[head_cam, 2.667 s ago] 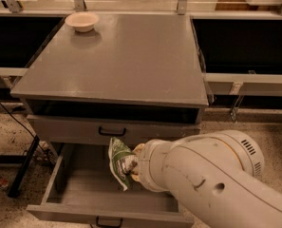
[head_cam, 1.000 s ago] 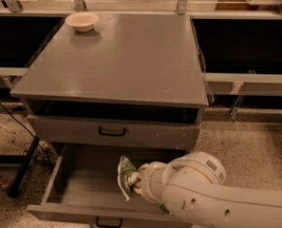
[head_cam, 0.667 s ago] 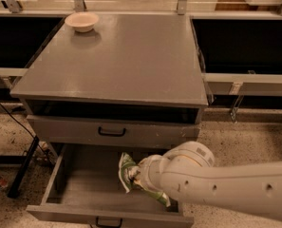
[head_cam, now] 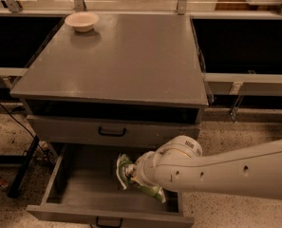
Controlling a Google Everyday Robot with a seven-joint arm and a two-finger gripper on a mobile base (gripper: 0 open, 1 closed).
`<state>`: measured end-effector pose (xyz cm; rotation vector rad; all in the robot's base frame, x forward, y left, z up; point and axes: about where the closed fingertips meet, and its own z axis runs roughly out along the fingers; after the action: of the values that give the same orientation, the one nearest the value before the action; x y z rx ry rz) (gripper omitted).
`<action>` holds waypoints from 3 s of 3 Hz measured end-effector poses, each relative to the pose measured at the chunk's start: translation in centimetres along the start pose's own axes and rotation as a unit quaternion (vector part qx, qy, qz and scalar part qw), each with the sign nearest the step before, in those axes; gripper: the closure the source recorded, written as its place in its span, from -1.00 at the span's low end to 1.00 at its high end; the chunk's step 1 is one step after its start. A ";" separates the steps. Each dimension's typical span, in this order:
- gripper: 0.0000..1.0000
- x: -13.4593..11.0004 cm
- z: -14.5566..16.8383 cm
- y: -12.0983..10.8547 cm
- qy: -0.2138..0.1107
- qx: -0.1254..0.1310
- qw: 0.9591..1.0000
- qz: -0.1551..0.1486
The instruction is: Place green jalapeno chip bag into middle drawer
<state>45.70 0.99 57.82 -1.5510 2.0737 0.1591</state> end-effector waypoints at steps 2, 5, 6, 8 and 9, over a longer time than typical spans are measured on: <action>1.00 -0.1 4.1 -2.9 -0.033 0.004 0.998 0.047; 1.00 2.5 7.8 0.4 -0.016 -0.041 0.997 0.065; 1.00 2.5 7.8 0.4 -0.016 -0.041 0.997 0.065; 1.00 3.2 10.4 -0.3 -0.007 -0.049 0.995 0.081; 1.00 4.2 14.7 1.4 0.007 -0.082 0.992 0.096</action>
Offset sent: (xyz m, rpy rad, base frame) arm 0.0325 0.0344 -0.0767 0.1185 -0.0088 -0.1074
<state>48.73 3.80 43.02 -1.4459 2.2680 0.3980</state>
